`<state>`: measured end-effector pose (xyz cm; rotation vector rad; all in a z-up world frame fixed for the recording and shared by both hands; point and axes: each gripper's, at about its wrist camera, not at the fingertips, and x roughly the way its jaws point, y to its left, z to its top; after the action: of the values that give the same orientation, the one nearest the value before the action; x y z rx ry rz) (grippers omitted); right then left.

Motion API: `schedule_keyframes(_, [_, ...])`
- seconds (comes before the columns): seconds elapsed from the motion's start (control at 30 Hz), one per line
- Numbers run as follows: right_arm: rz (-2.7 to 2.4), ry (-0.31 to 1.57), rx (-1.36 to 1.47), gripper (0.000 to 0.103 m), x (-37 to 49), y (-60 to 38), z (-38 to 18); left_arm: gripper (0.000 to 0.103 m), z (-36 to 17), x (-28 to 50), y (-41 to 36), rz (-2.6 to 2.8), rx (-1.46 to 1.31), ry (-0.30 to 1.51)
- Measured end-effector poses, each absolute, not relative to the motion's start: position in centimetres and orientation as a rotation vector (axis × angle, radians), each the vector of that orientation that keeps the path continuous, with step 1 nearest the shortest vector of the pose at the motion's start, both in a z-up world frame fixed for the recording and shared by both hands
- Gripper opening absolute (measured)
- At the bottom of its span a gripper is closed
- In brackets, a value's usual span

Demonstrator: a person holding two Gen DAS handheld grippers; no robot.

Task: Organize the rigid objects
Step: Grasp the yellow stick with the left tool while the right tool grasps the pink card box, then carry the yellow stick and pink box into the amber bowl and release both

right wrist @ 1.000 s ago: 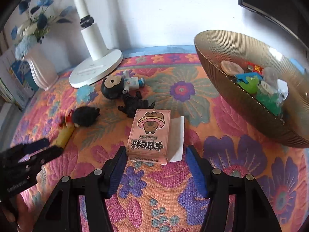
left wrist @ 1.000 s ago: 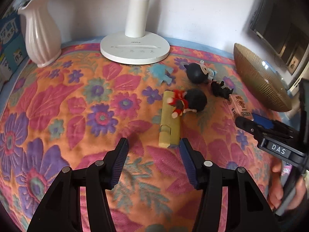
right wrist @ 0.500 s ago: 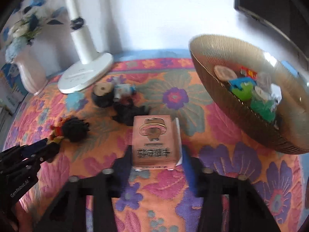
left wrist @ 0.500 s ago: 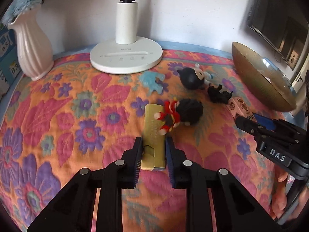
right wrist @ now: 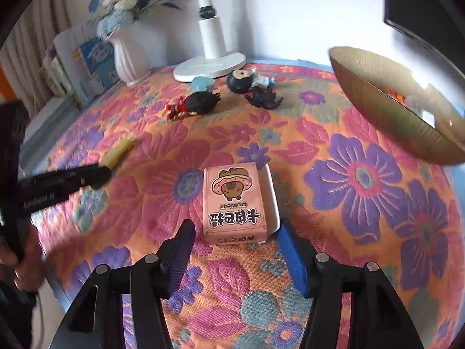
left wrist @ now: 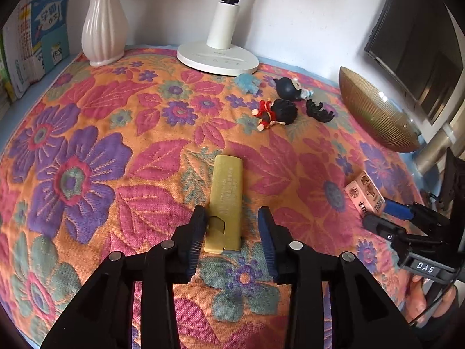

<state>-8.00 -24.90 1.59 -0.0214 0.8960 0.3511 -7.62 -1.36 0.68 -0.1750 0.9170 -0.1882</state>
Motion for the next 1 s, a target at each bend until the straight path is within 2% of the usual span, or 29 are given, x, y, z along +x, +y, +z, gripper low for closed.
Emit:
schedule_keyframes(0.1, [0.304, 0.901, 0.015, 0.057, -7.2, -24.6, 1.5, 0.034, 0.7, -7.0, -2.3, -0.159, -0.133, 0.919])
schedule_keyframes(0.17, [0.250, 0.896, -0.042, 0.048, -7.3, -23.6, 1.6, 0.027, 0.6, -6.9, -3.1, -0.133, -0.083, 0.912])
schedule_keyframes(0.2, [0.231, 0.888, -0.085, 0.042, -7.4, -22.9, 1.6, 0.020, 0.6, -6.9, -3.3, -0.120, -0.066, 0.909])
schedule_keyframes(0.23, [0.225, 0.882, -0.105, 0.041, -7.6, -22.5, 1.7, 0.020, 0.6, -6.9, -3.4, -0.119, -0.064, 0.906])
schedule_keyframes(0.43, [0.249, 0.825, -0.052, 0.041, -8.7, -23.5, 3.8, 0.020, 3.1, -8.1, -3.8, -0.193, -0.098, 0.813])
schedule_keyframes(0.6, [0.158, 0.730, 0.031, 0.041, -8.8, -27.8, 8.8, 0.020, 7.6, -7.5, -6.3, -0.261, -0.093, 0.720])
schedule_keyframes(0.8, [-0.030, 0.639, 0.152, 0.041, -7.5, -36.0, 14.5, 0.020, 13.3, -3.6, -12.7, -0.395, -0.074, 0.645])
schedule_keyframes(1.0, [-0.187, 0.696, 0.232, 0.041, -5.1, -41.6, 16.6, 0.020, 15.2, 0.6, -19.7, -0.524, -0.104, 0.678])
